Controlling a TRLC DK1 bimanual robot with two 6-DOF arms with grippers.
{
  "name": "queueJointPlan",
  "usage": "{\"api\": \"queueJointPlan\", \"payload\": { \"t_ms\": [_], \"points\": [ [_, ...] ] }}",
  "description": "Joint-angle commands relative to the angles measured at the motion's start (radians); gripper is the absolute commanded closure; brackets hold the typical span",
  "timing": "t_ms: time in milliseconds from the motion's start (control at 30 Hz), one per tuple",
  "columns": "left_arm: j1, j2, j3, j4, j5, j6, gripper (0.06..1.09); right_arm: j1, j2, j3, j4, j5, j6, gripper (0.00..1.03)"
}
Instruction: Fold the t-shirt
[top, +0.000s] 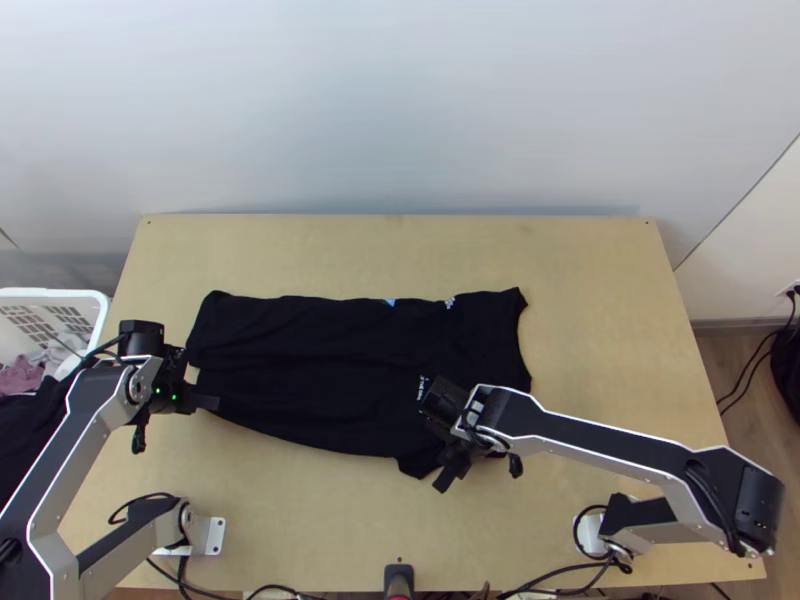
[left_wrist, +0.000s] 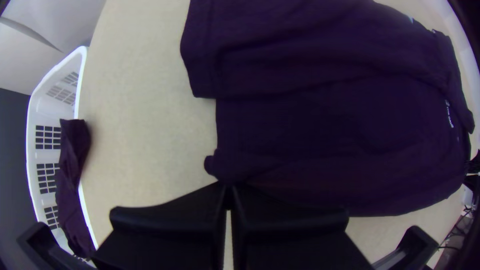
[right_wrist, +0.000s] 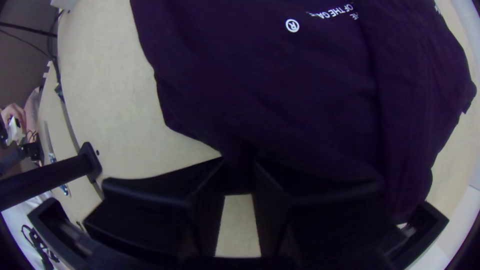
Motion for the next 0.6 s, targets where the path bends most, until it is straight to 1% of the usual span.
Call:
{"api": "queueJointPlan", "payload": {
  "t_ms": [0, 67, 233, 300, 467, 567],
  "points": [
    [0.006, 0.017, 0.014, 0.001, 0.0, 0.002, 1.05, -0.01, -0.018, -0.012, 0.015, 0.004, 0.005, 0.96],
    [0.006, 0.017, 0.017, -0.002, 0.0, 0.002, 1.05, -0.019, -0.027, -0.015, 0.015, 0.004, 0.013, 0.99],
    [0.011, 0.009, 0.018, -0.013, 0.0, 0.001, 1.05, -0.041, -0.11, -0.016, 0.009, 0.002, 0.011, 0.99],
    [0.012, 0.003, 0.017, -0.027, 0.002, 0.001, 1.05, -0.074, -0.151, -0.013, 0.006, -0.022, -0.001, 0.99],
    [0.014, -0.048, -0.003, -0.056, 0.011, -0.013, 1.05, -0.168, -0.22, 0.031, -0.039, -0.034, -0.003, 0.99],
    [0.011, -0.057, 0.007, -0.056, 0.014, -0.03, 1.05, -0.219, -0.243, 0.07, -0.043, -0.061, -0.004, 0.99]
  ]
}}
